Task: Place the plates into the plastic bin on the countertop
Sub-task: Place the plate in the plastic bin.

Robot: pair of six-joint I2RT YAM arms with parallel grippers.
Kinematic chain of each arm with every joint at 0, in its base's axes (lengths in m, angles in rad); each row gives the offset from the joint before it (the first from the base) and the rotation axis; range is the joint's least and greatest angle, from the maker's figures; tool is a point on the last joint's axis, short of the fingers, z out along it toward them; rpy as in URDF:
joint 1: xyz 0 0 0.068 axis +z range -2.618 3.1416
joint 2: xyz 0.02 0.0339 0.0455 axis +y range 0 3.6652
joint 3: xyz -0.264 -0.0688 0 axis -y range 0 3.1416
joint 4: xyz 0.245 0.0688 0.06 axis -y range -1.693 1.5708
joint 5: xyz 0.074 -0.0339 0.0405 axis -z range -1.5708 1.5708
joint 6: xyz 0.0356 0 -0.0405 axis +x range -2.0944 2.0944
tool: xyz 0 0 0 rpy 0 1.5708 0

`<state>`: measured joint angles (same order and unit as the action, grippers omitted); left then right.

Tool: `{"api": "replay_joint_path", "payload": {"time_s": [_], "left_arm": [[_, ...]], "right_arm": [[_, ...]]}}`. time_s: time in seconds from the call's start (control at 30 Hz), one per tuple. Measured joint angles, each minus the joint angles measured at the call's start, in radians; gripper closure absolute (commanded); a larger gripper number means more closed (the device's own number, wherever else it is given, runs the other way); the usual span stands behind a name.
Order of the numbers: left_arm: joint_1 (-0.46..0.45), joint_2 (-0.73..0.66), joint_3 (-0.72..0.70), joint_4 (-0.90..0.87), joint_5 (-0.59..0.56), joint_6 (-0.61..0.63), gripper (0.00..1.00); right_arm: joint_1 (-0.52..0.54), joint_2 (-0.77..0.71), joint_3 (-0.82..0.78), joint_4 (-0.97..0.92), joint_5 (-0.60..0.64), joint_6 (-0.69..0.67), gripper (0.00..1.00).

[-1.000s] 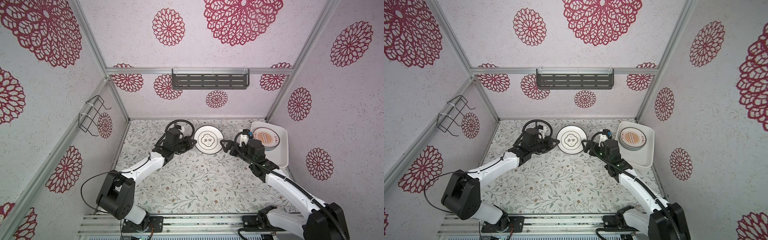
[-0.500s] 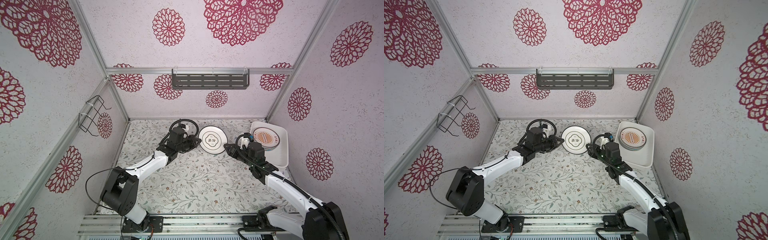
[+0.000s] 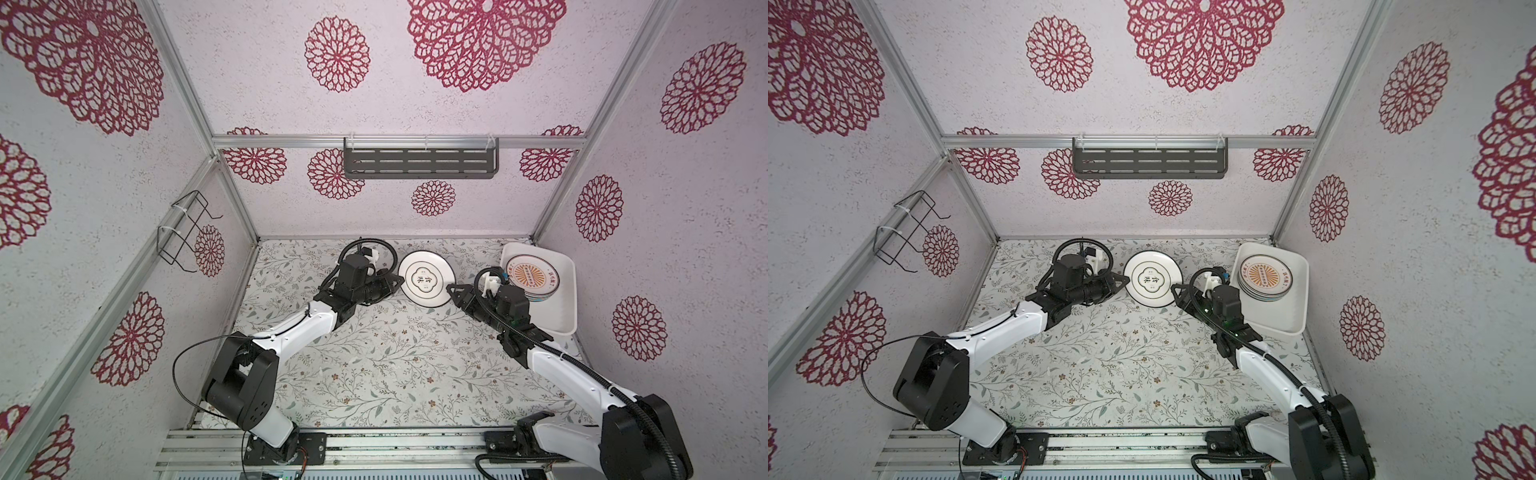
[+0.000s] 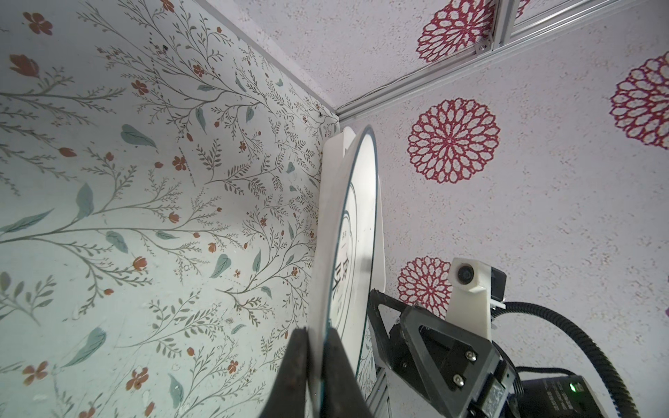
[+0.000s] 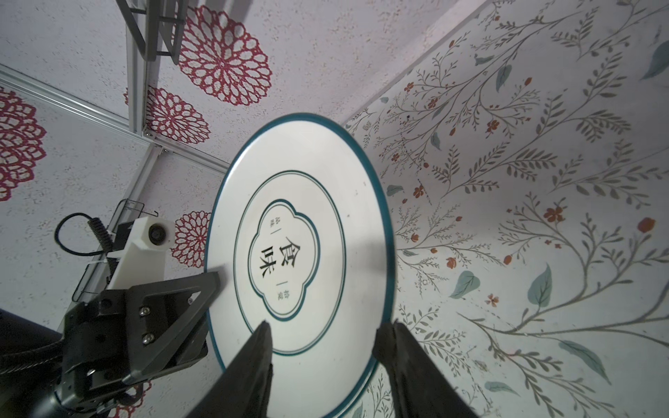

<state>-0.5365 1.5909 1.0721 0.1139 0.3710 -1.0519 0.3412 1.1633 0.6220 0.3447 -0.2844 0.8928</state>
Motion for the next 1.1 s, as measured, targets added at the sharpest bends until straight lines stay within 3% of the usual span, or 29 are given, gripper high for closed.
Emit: {"api": "replay_joint_path", "payload": {"time_s": [0.3,0.5,0.57,0.77,0.9,1.03,1.1], "left_arm": [[-0.005,-0.012,-0.011,0.023,0.007,-0.011,0.89],[-0.011,-0.012,-0.011,0.031,0.012,-0.017,0.89],[-0.015,-0.012,-0.011,0.039,0.015,-0.020,0.89],[-0.025,-0.012,-0.015,0.044,0.006,-0.031,0.87],[-0.026,-0.009,-0.028,0.055,0.011,-0.037,0.76],[-0.027,-0.009,-0.029,0.074,0.023,-0.039,0.39],[-0.029,-0.011,-0.031,0.081,0.025,-0.034,0.27]], "right_arm": [[-0.012,-0.018,0.002,-0.102,0.043,-0.010,0.47],[-0.014,-0.022,0.002,-0.059,0.026,-0.006,0.50],[-0.014,-0.016,0.002,-0.017,0.007,0.004,0.59],[-0.019,0.026,-0.004,0.116,-0.050,0.098,1.00],[-0.020,0.027,-0.009,0.146,-0.052,0.115,1.00],[-0.020,0.024,-0.016,0.123,-0.029,0.137,1.00],[-0.020,0.019,-0.018,0.089,-0.010,0.139,1.00]]}}
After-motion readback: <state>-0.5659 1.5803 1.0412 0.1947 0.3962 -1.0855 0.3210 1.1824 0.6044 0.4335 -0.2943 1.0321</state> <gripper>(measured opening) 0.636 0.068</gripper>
